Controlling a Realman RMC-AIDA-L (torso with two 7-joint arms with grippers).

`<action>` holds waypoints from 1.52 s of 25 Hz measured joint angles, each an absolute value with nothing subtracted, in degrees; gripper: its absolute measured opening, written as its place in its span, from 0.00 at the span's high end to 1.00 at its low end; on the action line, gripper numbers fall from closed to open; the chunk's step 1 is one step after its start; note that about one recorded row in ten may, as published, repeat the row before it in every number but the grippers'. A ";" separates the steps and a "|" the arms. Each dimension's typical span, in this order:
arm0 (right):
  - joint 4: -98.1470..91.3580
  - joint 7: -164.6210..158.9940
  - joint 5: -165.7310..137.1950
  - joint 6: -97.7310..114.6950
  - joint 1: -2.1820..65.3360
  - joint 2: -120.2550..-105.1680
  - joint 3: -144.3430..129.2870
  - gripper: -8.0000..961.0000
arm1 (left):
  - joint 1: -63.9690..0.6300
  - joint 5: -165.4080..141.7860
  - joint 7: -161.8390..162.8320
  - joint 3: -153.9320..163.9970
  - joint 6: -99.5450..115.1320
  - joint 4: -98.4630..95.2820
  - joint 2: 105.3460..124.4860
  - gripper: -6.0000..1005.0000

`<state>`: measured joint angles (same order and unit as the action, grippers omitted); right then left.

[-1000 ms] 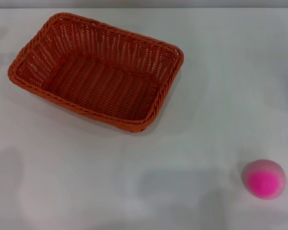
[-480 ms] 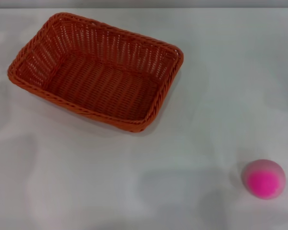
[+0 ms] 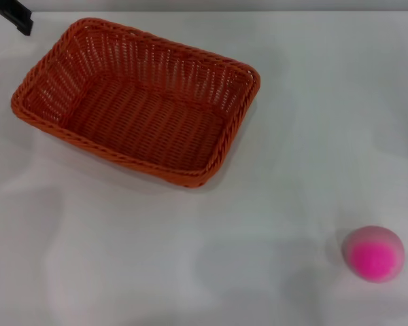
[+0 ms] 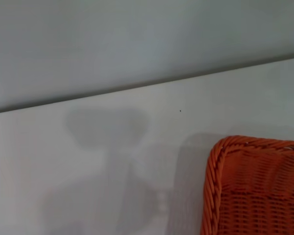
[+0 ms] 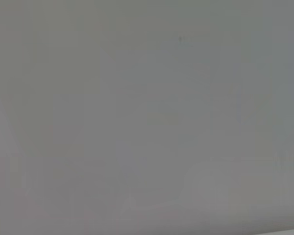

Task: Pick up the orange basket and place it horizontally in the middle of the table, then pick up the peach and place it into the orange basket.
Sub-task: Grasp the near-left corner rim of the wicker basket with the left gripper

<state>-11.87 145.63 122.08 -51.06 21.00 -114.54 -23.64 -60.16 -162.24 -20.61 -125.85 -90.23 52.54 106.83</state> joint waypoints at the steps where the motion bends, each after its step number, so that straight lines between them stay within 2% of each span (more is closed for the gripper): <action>1: -11.87 145.63 122.08 -51.06 21.01 -114.53 -23.64 0.15 | -60.18 -162.23 -20.63 -125.72 -89.89 52.17 106.91 0.22; 13: -11.87 145.63 122.08 -51.06 21.04 -114.52 -23.64 0.15 | -59.86 -162.15 -22.96 -123.52 -87.20 48.40 108.75 0.22; 38: -11.51 144.86 122.08 -51.06 21.28 -114.61 -23.72 0.15 | -58.76 -162.25 -24.64 -116.01 -80.05 45.78 107.87 0.22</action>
<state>-11.51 144.86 122.08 -51.06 21.28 -114.61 -23.72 -58.76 -162.25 -24.64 -116.01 -80.05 45.78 107.87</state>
